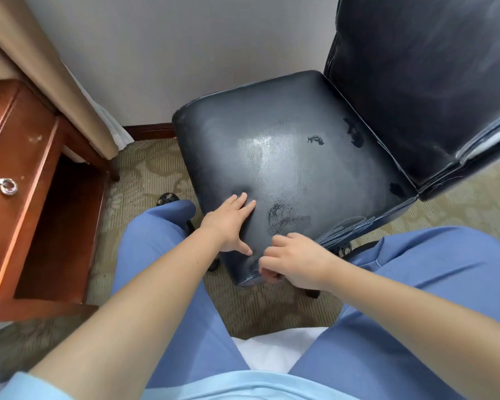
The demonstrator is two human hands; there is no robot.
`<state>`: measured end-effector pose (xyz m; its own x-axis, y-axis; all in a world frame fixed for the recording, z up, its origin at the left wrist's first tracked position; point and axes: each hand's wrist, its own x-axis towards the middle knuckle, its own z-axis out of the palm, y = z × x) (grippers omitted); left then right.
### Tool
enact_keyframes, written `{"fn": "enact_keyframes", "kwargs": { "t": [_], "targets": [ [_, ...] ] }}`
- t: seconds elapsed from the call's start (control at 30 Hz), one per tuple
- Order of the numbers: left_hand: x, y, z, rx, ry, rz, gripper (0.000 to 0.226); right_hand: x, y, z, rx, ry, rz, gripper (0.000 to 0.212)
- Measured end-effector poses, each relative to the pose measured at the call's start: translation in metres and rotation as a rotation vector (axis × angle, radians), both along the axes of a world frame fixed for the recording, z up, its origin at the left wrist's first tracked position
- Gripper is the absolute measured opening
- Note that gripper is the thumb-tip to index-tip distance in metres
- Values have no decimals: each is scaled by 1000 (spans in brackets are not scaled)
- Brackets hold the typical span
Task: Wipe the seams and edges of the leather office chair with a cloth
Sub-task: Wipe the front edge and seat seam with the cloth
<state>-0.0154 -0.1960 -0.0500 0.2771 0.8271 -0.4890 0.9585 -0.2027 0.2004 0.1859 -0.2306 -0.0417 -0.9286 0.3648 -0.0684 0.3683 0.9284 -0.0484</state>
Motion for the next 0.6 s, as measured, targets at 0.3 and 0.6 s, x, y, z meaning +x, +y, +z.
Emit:
{"fn": "enact_keyframes", "kwargs": {
  "t": [0.3,0.6],
  "targets": [
    [6,-5,1,42,13,23,119,-21,-22,-18,88,65,70,7],
    [6,-5,1,52,15,13,119,-26,-22,-25,160,86,155,14]
  ]
}}
